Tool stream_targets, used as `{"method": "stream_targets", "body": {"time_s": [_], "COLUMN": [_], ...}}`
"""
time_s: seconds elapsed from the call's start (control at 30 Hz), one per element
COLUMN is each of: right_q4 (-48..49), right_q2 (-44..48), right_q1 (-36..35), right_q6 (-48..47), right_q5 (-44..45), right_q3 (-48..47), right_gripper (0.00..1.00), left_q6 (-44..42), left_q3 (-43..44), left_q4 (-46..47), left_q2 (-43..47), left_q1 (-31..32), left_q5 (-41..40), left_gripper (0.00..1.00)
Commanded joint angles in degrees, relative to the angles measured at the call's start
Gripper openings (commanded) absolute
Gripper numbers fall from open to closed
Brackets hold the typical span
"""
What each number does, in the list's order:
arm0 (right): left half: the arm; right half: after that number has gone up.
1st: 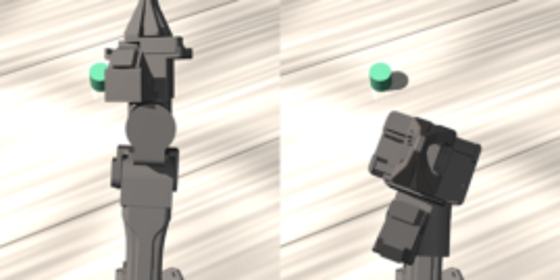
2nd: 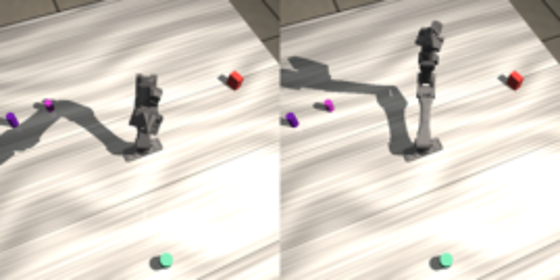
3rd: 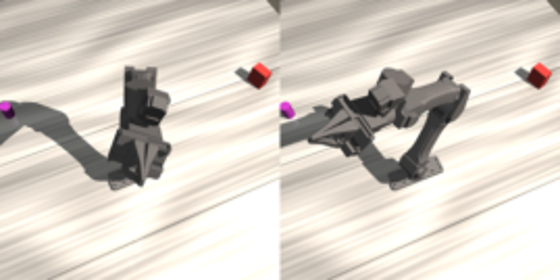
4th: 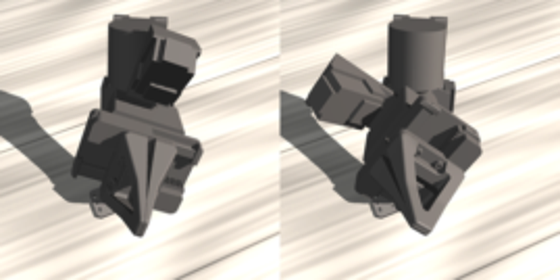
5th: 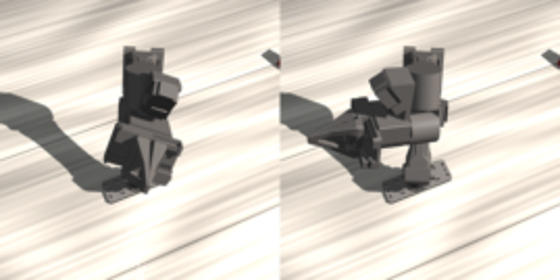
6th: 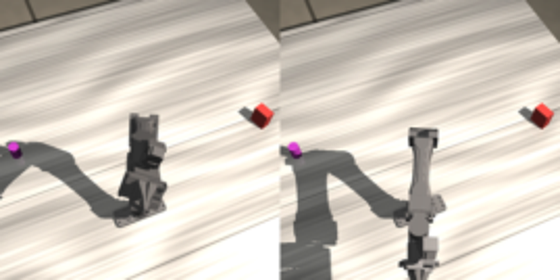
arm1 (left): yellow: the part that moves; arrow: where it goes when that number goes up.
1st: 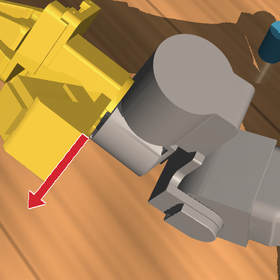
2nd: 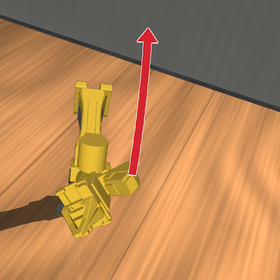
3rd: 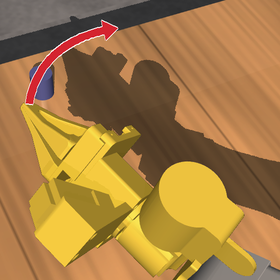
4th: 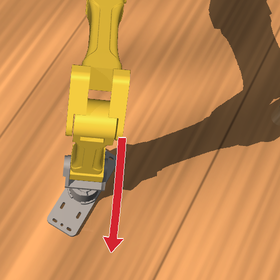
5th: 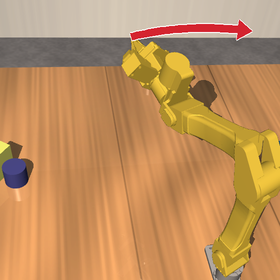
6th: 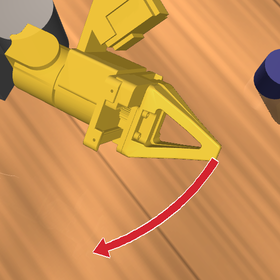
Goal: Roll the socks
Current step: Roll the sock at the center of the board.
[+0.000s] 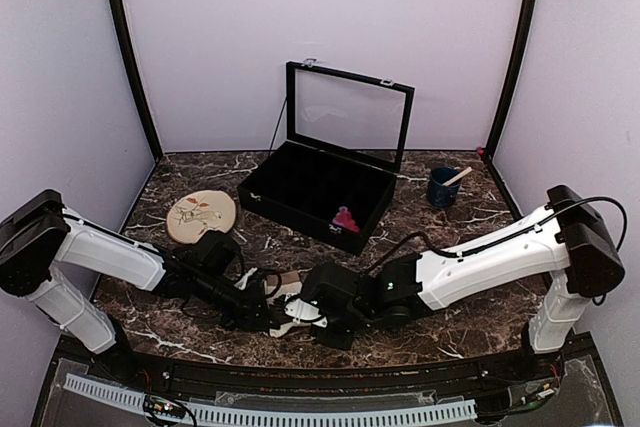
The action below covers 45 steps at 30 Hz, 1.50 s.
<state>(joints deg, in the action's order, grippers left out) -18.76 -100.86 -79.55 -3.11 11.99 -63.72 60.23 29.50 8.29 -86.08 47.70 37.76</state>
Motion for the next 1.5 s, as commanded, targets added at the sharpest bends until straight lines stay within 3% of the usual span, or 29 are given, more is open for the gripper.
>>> {"method": "stream_targets", "body": {"time_s": [0.0, 0.73, 1.23, 1.33, 1.47], "right_q4": [2.69, 5.96, 7.79, 7.87, 7.80], "right_q2": [-3.24, -11.37, -13.49, -13.50, -13.20], "right_q1": [-2.12, -2.90, -2.16, -1.72, -0.94], "right_q6": [-4.08, -10.78, -11.48, -11.62, -11.56], "right_q5": [1.19, 3.86, 4.56, 4.61, 4.22], "right_q3": [-3.72, -8.65, -8.96, -8.71, -8.46], "right_gripper": [0.31, 0.25, 0.08, 0.00, 0.00], "left_q6": [1.21, 0.51, 0.34, 0.20, -0.54], "left_q3": [-2.15, -4.91, -5.38, -5.68, -5.68], "left_q4": [-0.73, 2.62, 3.93, 3.88, 2.98], "left_q2": [3.24, 2.87, 2.09, 2.45, 2.80], "left_q1": [-1.25, -4.09, -4.71, -4.87, -5.02], "left_q5": [2.37, 8.93, 11.08, 11.40, 11.57], "left_gripper": [0.00, 0.00, 0.00, 0.00, 0.00]}}
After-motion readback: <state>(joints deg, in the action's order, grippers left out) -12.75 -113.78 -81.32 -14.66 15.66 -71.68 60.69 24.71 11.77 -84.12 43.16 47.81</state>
